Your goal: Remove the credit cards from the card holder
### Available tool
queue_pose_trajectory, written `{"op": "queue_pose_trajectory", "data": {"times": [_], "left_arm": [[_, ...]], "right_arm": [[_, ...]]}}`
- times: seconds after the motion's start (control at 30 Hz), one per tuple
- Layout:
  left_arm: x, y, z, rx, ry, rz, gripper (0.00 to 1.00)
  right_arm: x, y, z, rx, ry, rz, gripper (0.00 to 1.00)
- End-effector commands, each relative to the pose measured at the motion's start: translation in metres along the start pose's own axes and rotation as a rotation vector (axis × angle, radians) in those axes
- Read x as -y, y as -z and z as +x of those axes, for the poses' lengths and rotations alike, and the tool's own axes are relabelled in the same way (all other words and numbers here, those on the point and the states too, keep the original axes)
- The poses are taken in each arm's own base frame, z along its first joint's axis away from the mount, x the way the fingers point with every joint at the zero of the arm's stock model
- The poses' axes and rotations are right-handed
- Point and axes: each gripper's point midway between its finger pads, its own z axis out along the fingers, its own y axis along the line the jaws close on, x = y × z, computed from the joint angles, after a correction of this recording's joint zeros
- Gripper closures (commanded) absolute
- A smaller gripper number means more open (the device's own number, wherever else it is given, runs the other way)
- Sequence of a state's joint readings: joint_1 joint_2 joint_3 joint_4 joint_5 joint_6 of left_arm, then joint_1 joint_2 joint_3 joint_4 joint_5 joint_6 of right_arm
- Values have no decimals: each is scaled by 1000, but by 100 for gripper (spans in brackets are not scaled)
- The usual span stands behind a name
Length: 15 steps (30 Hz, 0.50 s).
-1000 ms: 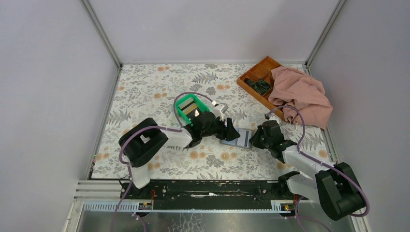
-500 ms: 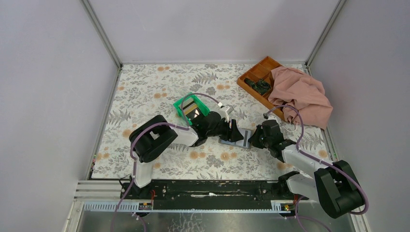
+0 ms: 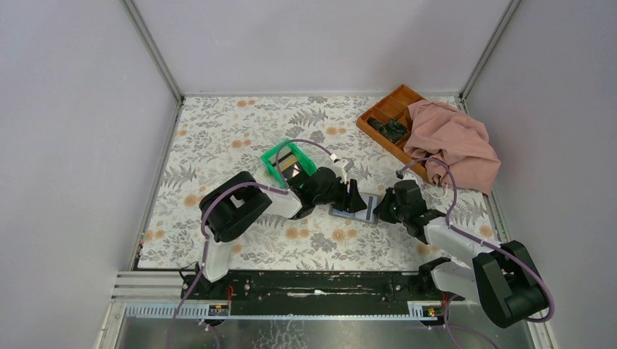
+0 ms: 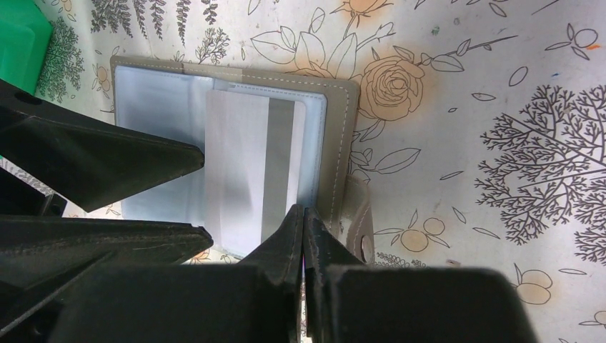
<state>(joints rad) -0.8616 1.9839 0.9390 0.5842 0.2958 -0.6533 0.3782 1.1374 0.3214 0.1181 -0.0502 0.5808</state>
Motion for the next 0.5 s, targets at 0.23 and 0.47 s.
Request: {"op": "queue_pose_trajectory", "data": {"times": [0.23, 0.47], "left_arm": [[3, -7, 14, -40, 45, 49, 40], [30, -2, 13, -35, 102, 197, 41]], "right_arm": [[1, 0, 7, -42, 17, -3, 100], [0, 0, 8, -48, 20, -8, 100]]}}
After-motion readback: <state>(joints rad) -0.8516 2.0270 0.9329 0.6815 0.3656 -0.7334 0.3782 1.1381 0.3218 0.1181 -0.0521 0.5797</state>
